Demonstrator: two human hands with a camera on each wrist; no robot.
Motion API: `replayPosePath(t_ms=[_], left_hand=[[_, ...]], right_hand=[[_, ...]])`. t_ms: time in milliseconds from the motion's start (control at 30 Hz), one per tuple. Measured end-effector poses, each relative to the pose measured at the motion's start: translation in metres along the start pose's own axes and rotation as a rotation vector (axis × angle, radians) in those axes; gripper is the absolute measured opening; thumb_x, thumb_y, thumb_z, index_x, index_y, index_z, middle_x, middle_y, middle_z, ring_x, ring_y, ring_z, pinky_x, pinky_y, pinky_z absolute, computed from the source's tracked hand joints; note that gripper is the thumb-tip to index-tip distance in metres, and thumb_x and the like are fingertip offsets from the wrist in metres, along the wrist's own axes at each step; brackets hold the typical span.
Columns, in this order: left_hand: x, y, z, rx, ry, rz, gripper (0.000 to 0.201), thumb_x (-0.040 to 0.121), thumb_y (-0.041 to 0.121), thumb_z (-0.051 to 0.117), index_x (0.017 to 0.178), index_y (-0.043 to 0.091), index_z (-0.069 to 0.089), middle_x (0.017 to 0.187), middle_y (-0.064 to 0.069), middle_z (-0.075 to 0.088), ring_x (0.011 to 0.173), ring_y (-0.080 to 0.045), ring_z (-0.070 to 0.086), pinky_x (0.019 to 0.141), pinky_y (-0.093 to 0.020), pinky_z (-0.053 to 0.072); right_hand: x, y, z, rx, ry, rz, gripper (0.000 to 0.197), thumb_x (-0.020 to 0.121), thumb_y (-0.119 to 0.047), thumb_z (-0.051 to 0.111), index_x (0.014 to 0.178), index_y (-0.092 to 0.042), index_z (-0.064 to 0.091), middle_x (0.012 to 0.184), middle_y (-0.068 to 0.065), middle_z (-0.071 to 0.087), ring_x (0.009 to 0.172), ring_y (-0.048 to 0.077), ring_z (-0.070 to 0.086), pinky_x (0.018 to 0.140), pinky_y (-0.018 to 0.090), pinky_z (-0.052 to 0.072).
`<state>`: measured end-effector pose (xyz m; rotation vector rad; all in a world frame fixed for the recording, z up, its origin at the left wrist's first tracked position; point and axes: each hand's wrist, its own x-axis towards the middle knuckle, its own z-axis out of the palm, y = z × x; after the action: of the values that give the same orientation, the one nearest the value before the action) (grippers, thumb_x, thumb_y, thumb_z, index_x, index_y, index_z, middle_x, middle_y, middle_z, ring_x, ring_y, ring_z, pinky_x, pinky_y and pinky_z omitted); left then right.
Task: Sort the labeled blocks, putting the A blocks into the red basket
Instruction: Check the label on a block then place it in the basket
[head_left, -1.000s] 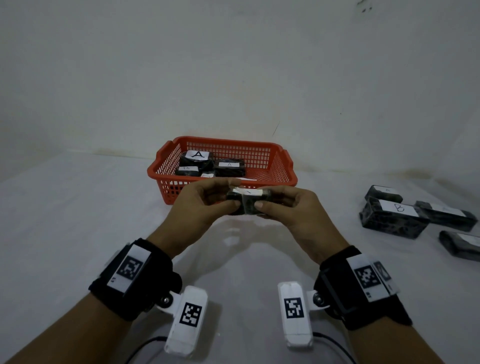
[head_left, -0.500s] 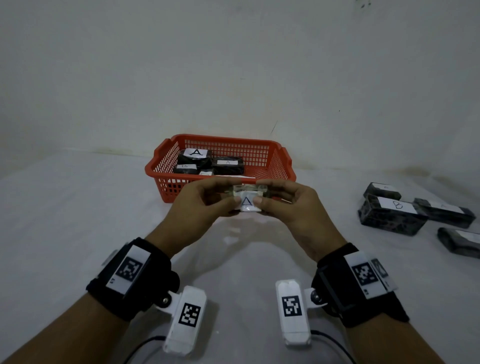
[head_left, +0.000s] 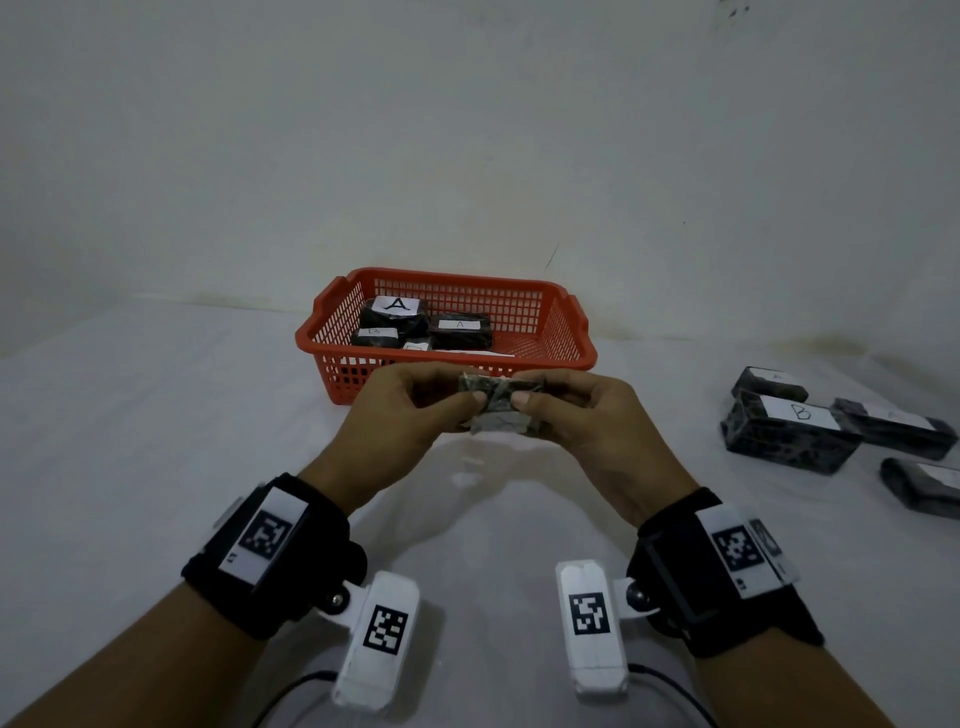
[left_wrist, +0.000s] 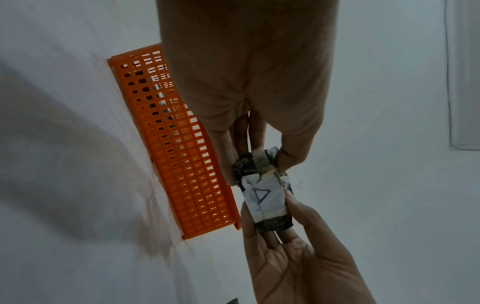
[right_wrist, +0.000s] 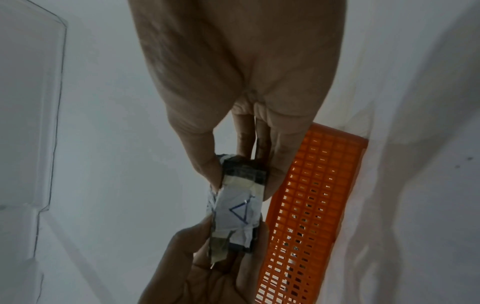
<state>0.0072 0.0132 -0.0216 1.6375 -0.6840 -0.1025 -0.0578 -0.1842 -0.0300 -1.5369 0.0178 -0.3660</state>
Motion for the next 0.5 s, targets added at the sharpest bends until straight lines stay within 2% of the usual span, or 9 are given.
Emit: replayPosePath(t_ms=[100,200,300,433,500], left_hand=[[0.0006,-0.0002,-0.0004,-0.007,-0.004,-0.016,0.016,0.095,0.011,0.067,0.103,0.021,0.076,0.096,0.007,0.080,0.092,-0.008,0.076,0.079,-0.021,0.062],[-0.0012,0.0010,0.0001,-0.048,-0.040,-0.044,0.014,0.097,0.012,0.064,0.100,0.019,0.076,0.097,0.002,0.080,0.092,-0.012,0.077,0.076,-0.022,0.062],[-0.0003,0.0014,-0.0002,-0.060,-0.005,-0.061,0.015,0.098,0.008,0.062,0.097,0.014,0.076,0.094,-0.001,0.080,0.090,-0.015,0.077,0.073,-0.023,0.062],[0.0018,0.0001,-0.0041,-0.142,-0.008,-0.124,0.019,0.100,0.014,0.059,0.108,0.006,0.075,0.106,-0.008,0.078,0.100,-0.023,0.076,0.085,-0.037,0.063],[0.0016,0.0006,-0.0034,-0.167,-0.030,-0.145,0.020,0.100,0.012,0.058,0.107,0.003,0.075,0.107,-0.010,0.078,0.100,-0.025,0.076,0.083,-0.037,0.063]], right_hand=[[0.0001,0.0000,0.0012,0.031,-0.005,0.028,0.022,0.089,-0.008,0.078,0.109,0.000,0.076,0.104,0.015,0.081,0.098,0.031,0.079,0.092,0.044,0.062],[0.0000,-0.0008,-0.0001,0.007,0.014,0.014,0.022,0.088,-0.011,0.079,0.108,-0.003,0.077,0.104,0.013,0.081,0.099,0.030,0.079,0.093,0.045,0.063],[-0.0010,-0.0020,0.0012,0.026,-0.026,0.026,0.024,0.090,-0.012,0.077,0.113,-0.004,0.076,0.108,0.013,0.081,0.103,0.031,0.078,0.092,0.042,0.063],[-0.0006,-0.0024,0.0022,0.051,-0.068,0.010,0.027,0.091,-0.008,0.075,0.118,-0.008,0.073,0.114,0.011,0.079,0.107,0.028,0.077,0.088,0.038,0.063],[-0.0004,-0.0022,0.0012,0.033,-0.061,0.002,0.024,0.092,-0.006,0.074,0.116,-0.009,0.074,0.113,0.010,0.080,0.105,0.027,0.077,0.085,0.035,0.063]])
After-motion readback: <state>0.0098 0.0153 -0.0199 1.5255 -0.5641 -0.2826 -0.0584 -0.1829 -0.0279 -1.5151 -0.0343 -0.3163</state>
